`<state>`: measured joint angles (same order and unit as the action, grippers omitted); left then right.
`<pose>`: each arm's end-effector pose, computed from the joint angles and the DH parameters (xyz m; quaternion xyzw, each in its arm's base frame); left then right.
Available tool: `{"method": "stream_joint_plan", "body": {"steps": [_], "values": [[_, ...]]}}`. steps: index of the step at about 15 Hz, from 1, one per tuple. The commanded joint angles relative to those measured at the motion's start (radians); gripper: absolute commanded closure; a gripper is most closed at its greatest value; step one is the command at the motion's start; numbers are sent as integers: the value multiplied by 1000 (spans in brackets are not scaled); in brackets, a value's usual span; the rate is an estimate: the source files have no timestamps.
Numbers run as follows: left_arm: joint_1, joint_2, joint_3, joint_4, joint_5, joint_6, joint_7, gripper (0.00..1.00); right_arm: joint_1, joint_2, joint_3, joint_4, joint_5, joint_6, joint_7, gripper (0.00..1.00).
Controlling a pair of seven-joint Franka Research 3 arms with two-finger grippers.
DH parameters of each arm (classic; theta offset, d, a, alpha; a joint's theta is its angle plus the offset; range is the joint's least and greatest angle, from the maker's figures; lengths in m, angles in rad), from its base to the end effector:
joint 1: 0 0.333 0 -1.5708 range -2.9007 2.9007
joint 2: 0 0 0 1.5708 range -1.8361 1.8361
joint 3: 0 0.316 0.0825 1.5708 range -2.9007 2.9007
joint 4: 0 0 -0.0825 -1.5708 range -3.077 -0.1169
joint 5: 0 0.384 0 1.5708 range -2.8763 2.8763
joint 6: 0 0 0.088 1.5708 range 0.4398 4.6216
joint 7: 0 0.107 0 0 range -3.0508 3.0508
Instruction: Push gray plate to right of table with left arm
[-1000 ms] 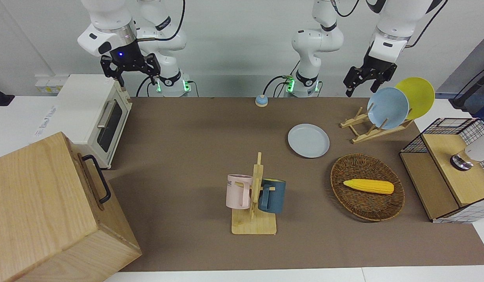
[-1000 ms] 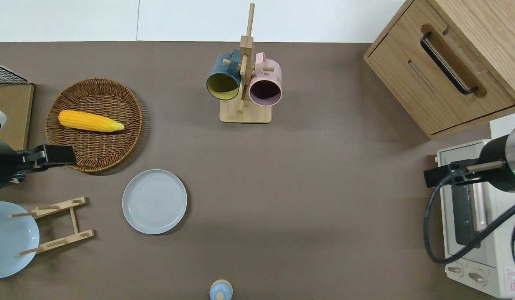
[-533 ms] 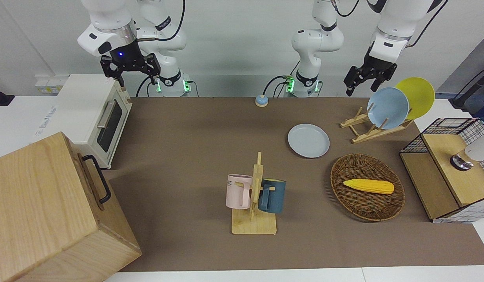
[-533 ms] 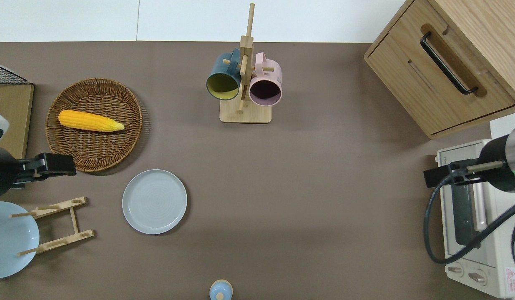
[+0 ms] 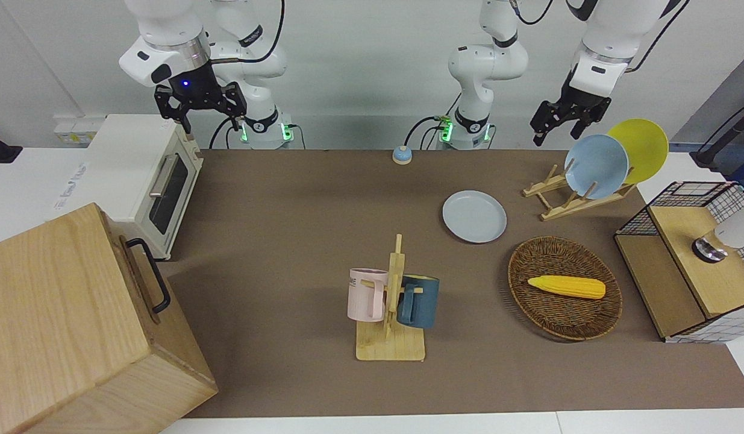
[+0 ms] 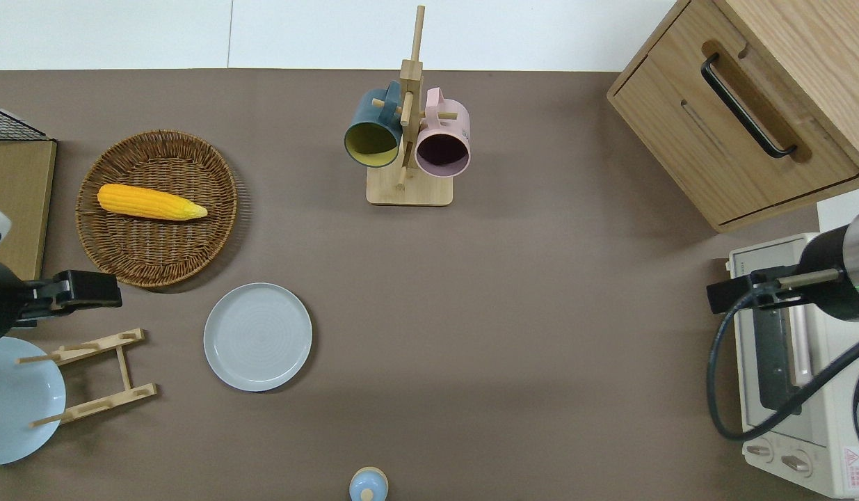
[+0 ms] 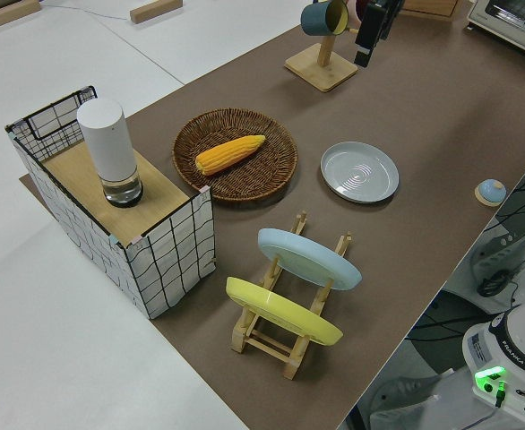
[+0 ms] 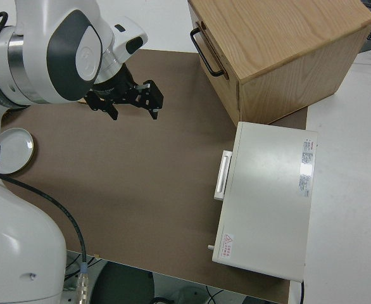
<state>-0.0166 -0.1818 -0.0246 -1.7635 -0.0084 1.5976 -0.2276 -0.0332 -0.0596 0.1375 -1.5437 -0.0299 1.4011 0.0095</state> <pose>0.4981 -0.0225 0.6314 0.9956 0.0933 0.0076 0.0030 0.5152 0.0528 0.6546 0.9979 0.0451 -0.0406 0.0212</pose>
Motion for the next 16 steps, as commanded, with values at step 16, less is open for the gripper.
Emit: {"method": "stream_joint_plan", "body": {"steps": [16], "values": [[-2, 64, 5, -339, -11, 295, 56, 5, -24, -9, 19, 0, -8, -14, -8, 5]]}}
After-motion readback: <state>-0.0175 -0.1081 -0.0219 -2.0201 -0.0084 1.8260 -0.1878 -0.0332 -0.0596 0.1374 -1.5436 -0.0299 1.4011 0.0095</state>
